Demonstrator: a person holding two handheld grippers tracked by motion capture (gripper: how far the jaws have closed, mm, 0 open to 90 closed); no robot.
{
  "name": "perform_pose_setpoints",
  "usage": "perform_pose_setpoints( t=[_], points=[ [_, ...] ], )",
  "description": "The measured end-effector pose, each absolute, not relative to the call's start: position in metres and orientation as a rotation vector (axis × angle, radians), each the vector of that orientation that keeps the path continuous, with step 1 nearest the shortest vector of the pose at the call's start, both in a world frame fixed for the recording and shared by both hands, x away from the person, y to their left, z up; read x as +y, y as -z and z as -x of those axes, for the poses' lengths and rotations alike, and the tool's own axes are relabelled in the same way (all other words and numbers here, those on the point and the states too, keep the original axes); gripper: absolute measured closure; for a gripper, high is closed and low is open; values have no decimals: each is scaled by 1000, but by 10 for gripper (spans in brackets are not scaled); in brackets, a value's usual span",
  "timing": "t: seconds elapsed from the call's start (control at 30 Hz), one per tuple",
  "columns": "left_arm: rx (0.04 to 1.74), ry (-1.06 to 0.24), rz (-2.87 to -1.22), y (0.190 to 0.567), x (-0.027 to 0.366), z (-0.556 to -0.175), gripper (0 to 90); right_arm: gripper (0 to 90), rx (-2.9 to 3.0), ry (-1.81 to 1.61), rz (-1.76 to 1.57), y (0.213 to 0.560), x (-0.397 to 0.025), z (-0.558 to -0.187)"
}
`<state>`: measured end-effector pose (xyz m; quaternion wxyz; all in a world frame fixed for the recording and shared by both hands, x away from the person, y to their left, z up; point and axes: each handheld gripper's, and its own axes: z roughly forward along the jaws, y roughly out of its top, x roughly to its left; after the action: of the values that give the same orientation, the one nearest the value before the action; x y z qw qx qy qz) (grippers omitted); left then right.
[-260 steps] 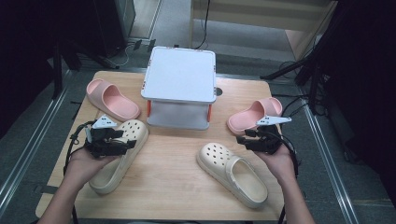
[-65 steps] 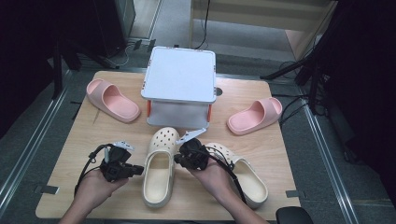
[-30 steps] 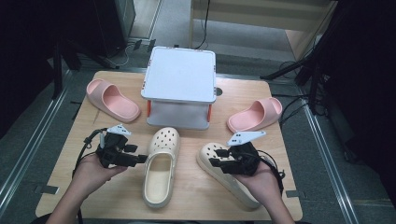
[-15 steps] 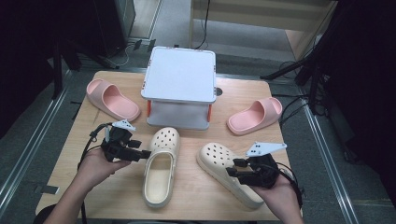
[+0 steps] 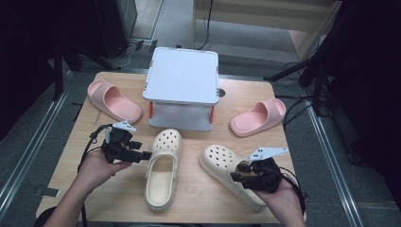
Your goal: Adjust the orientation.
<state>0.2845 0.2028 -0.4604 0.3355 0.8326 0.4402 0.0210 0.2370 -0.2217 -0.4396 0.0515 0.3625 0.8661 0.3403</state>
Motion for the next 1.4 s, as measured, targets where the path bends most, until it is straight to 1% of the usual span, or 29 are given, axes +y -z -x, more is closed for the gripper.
perform_pose_setpoints(
  t=[0.17, 0.37, 0.4, 0.5, 0.57, 0.6, 0.63, 0.9, 0.97, 1.03, 1.07, 1.1, 1.17, 1.4],
  points=[
    [1151, -55, -2168, 461, 204, -285, 372, 587, 2676, -939, -1118, 454, -223, -235],
    [1153, -60, -2178, 462, 203, -286, 372, 627, 2733, -897, -1113, 465, -216, -237],
    [1148, -65, -2188, 463, 202, -286, 372, 652, 2744, -883, -1116, 468, -214, -239],
    [1144, -68, -2196, 463, 202, -286, 372, 668, 2756, -878, -1126, 469, -214, -242],
    [1143, -72, -2202, 463, 201, -285, 372, 720, 2784, -870, -1133, 473, -210, -244],
    [1143, -72, -2202, 463, 201, -285, 372, 720, 2784, -870, -1133, 473, -210, -244],
    [1142, -76, -2202, 464, 202, -285, 372, 767, 2798, -858, -1130, 475, -206, -247],
    [1153, -81, -2193, 464, 204, -283, 382, 779, 2772, -827, -1135, 468, -201, -249],
    [1163, -52, -2174, 463, 206, -281, 422, 780, 2753, -864, -1172, 464, -202, -252],
    [1168, -49, -2165, 461, 206, -280, 450, 779, 2727, -897, -1193, 460, -201, -255],
    [1171, -53, -2152, 461, 207, -279, 450, 779, 2727, -897, -1193, 460, -201, -255],
    [1173, -58, -2141, 459, 207, -278, 471, 778, 2707, -912, -1195, 457, -198, -259],
    [1172, -69, -2116, 457, 208, -275, 478, 778, 2694, -928, -1202, 455, -194, -262],
    [1187, -82, -2111, 457, 212, -269, 478, 778, 2696, -939, -1156, 454, -171, -273]
  ],
)
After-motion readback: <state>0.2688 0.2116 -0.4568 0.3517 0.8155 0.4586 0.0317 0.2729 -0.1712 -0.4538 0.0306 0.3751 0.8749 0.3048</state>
